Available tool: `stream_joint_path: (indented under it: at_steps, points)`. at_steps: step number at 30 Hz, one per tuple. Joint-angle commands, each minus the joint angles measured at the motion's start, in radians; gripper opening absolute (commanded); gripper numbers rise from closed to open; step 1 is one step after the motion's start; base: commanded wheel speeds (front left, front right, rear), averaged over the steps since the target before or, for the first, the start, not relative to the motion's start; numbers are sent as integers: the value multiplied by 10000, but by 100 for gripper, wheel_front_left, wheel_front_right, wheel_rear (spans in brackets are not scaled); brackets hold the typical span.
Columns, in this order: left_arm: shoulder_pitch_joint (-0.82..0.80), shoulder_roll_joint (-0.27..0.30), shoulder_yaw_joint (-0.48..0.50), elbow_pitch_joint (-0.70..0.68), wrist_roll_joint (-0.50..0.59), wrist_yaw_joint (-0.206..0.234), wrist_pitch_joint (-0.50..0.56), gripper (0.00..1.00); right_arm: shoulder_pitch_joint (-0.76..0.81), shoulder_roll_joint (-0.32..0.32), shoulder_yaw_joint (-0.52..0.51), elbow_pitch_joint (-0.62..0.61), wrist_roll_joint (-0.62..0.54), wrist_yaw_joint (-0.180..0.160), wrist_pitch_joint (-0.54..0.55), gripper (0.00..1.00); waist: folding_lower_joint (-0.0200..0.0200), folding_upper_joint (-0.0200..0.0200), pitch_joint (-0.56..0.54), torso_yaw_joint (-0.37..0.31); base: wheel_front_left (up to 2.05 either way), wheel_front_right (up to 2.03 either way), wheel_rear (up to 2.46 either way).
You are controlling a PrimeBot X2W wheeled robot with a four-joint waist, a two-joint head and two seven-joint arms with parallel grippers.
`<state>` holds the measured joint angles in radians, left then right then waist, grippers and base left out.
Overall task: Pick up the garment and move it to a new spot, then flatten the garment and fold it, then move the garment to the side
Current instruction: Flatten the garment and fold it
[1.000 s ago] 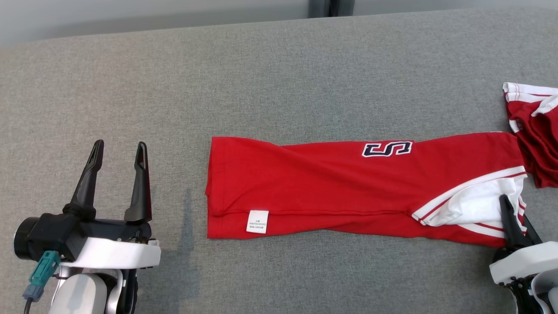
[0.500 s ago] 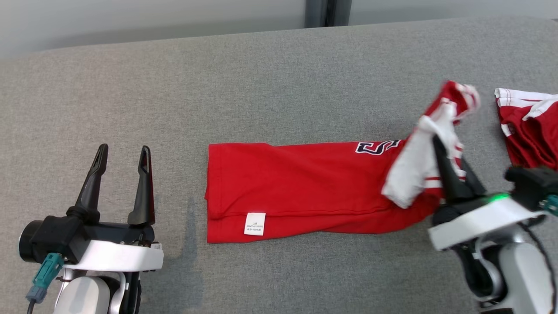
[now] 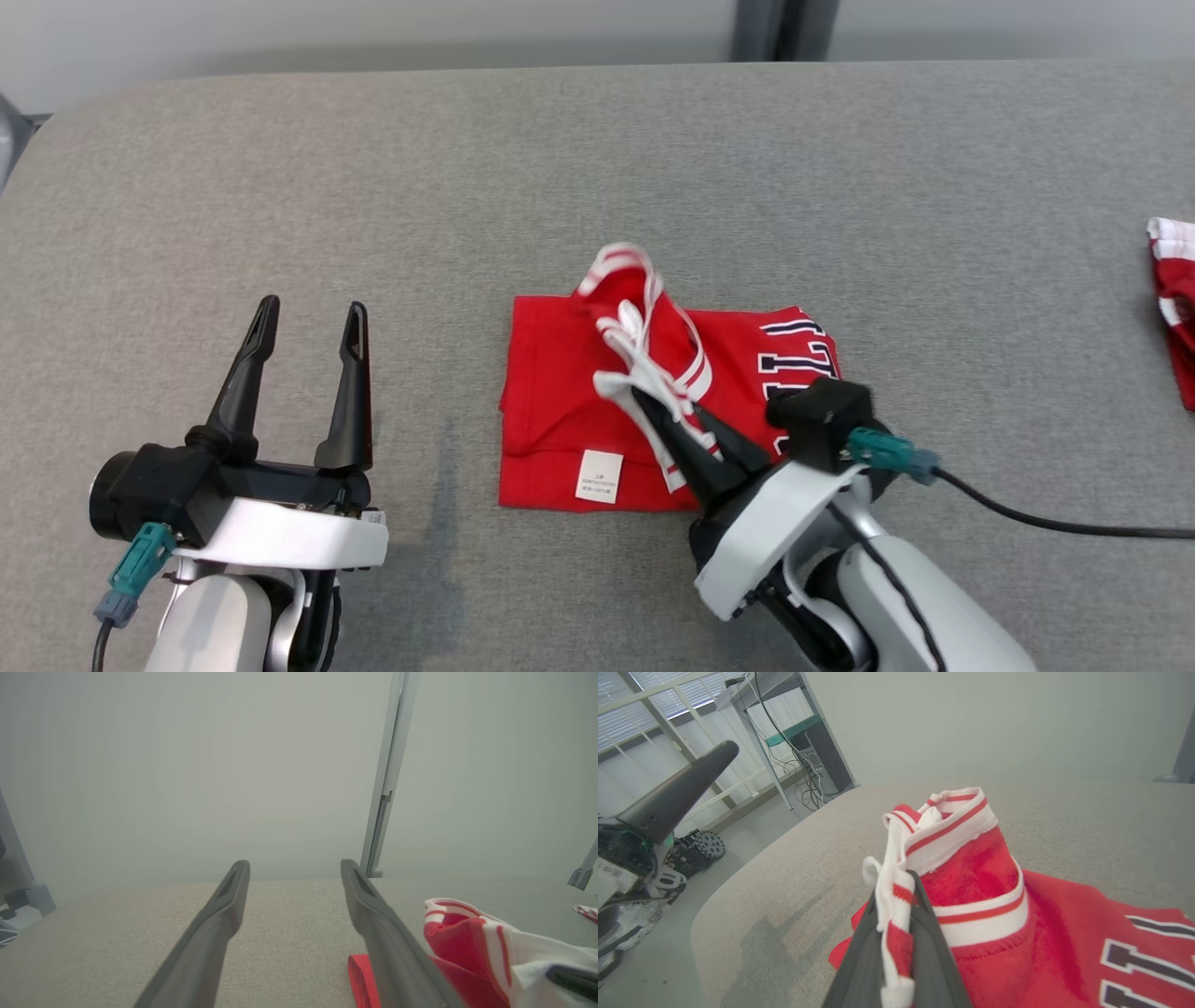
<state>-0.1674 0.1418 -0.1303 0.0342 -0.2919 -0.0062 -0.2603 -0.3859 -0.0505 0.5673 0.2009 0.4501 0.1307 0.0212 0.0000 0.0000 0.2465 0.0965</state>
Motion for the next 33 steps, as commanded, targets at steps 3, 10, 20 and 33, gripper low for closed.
stream_joint_path:
  at_steps: [3, 10, 20, 33]
  points:
    - [-133, -58, 15, 63, -41, -87, -48, 100, -360, -35, 430, 672, 304, 0, -404, 0, 0, 0, 126, 292, 0, 0, 0]
    - [-296, -196, 5, 188, 55, -293, -48, 100, -1139, -35, 1351, 2344, 1060, 0, -1331, 0, 0, 0, 344, 638, 0, 0, 0]
    - [-411, -320, 236, 274, 194, -359, -48, 100, -1903, -36, 2898, 2766, 2045, 0, -2308, 100, 0, 0, 503, 552, 0, 0, 0]
    - [5, -144, 642, 427, 560, 19, -48, 100, -237, -485, -1405, 377, 150, 0, -2873, 100, 0, 0, -75, -295, 0, 0, 0]
